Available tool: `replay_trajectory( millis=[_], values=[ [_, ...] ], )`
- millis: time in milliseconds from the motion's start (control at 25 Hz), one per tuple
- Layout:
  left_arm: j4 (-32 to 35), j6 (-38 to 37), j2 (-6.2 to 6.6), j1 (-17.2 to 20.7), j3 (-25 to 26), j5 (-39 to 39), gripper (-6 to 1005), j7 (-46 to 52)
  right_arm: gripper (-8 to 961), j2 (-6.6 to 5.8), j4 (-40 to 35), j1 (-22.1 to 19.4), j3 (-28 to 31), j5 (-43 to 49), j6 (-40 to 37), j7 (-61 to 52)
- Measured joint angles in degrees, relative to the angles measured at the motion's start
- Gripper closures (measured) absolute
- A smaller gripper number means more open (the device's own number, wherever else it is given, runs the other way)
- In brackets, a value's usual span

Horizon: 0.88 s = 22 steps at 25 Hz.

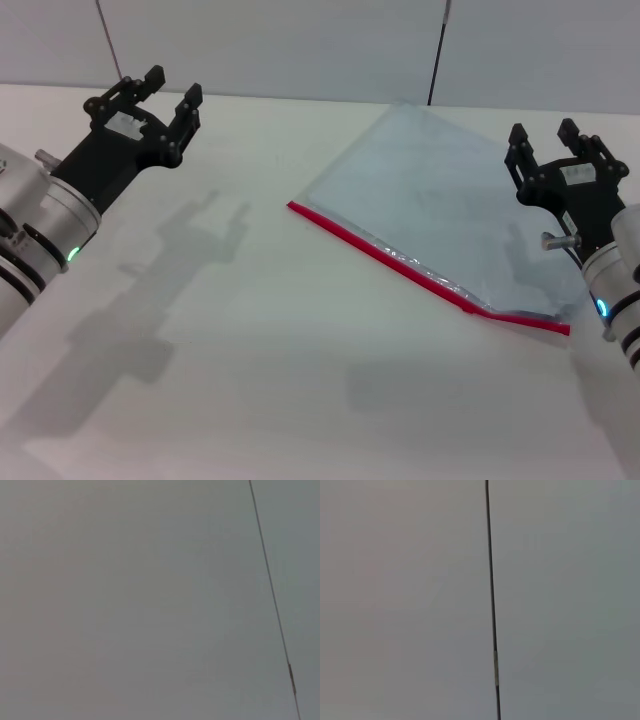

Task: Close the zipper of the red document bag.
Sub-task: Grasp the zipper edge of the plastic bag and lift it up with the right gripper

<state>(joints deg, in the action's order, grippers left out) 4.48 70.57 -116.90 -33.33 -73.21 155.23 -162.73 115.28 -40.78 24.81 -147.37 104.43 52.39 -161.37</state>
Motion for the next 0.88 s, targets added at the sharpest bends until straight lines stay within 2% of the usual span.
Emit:
replay_trajectory(
  millis=[240,360,480,720,880],
  values=[
    [0.0,0.0,0.11,-0.1,0.0,0.0,518,0.1,378,-0.11,-0.1,0.2,0.3,-0.2,-0.5,0.0],
    [0.0,0.0,0.18,-0.1,0.0,0.0,518,0.1,379,-0.79,-0.8,1.0,0.8,0.0,-4.1,0.0],
    [0.0,0.0,0.30,-0.1,0.0,0.0,517,0.2,379,-3.29,-3.0,2.5,0.9,0.1,-11.3,0.0],
    [0.0,-0.3,0.43,-0.2,0.0,-1.1,517,0.5,379,-11.33,-12.4,4.4,0.9,0.8,-25.7,0.3],
    [0.2,-1.5,0.53,-0.2,0.0,-1.5,517,0.9,379,-15.12,-18.9,4.0,1.0,5.7,-32.4,0.3]
  ],
)
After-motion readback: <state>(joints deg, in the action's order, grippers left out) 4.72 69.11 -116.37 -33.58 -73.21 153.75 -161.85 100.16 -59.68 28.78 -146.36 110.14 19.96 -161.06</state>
